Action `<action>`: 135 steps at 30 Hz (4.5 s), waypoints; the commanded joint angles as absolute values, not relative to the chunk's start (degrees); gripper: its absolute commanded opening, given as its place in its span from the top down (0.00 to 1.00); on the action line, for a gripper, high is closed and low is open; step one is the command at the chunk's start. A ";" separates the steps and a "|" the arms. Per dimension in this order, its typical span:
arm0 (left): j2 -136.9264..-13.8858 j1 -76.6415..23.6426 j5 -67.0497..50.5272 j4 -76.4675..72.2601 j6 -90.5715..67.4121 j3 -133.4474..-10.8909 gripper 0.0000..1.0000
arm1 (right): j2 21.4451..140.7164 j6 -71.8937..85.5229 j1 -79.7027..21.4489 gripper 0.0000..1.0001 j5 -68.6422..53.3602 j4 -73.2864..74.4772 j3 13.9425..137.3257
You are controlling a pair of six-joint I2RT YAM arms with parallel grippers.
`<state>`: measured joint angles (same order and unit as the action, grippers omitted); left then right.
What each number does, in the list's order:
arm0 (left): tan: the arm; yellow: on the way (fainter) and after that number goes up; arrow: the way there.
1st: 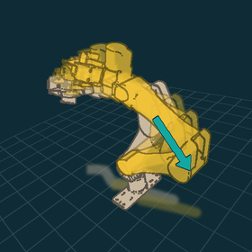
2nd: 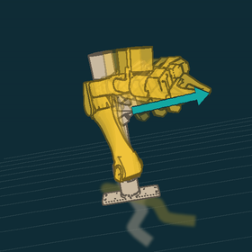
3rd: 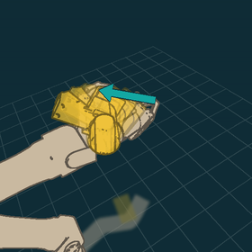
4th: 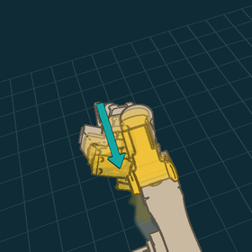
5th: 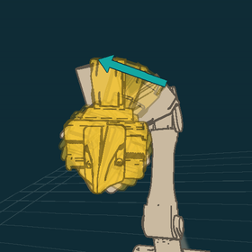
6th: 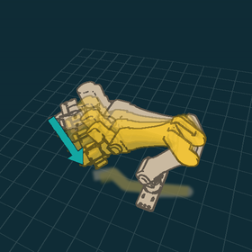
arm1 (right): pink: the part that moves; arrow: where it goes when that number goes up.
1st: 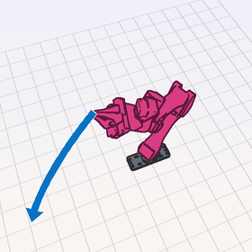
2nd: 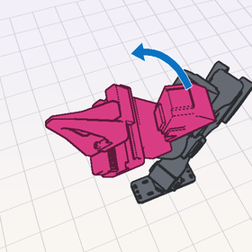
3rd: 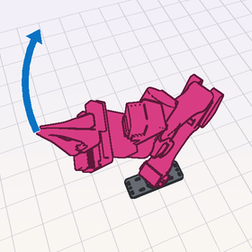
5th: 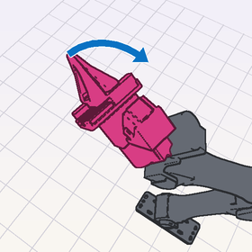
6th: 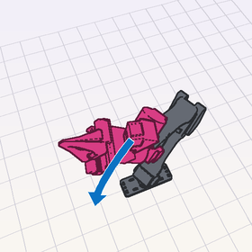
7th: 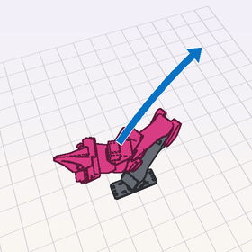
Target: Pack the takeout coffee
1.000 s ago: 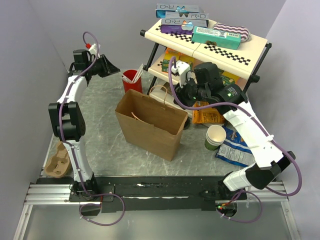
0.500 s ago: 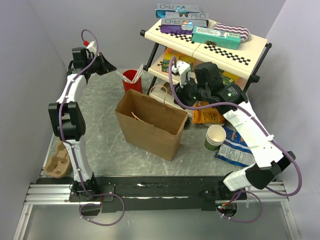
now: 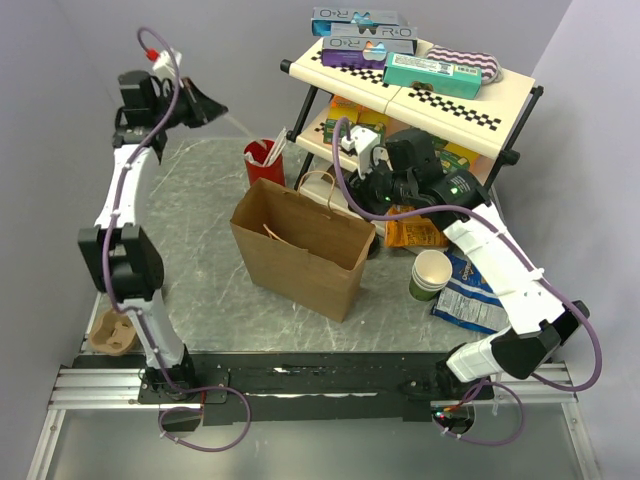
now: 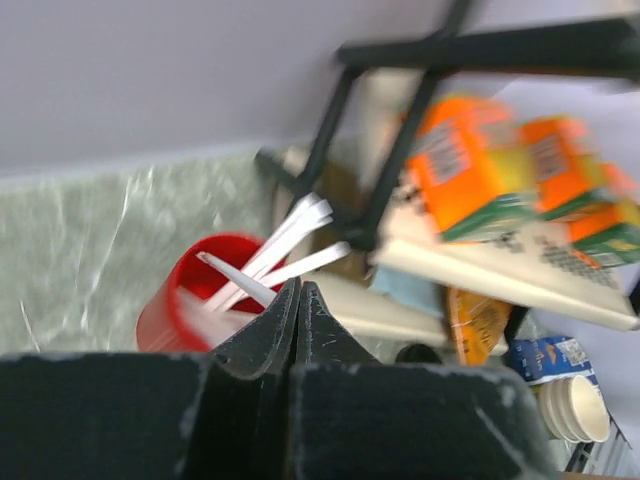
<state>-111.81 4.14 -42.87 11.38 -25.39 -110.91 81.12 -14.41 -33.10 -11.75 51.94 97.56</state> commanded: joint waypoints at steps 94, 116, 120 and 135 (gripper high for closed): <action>-84.46 -16.43 -56.87 45.88 4.57 -106.34 0.99 | 74.36 -15.73 -26.63 0.48 -2.11 47.11 95.54; -93.51 -33.22 -35.34 68.99 29.18 -123.39 0.99 | 74.27 -15.73 -25.49 0.47 -2.81 47.11 94.39; -93.96 -34.10 -33.67 69.87 28.92 -122.52 0.99 | 74.09 -15.73 -25.31 0.47 -2.90 47.11 94.04; -92.90 -34.72 -31.28 68.56 26.02 -119.27 0.90 | 74.79 -15.64 -25.05 0.46 -3.78 47.29 94.66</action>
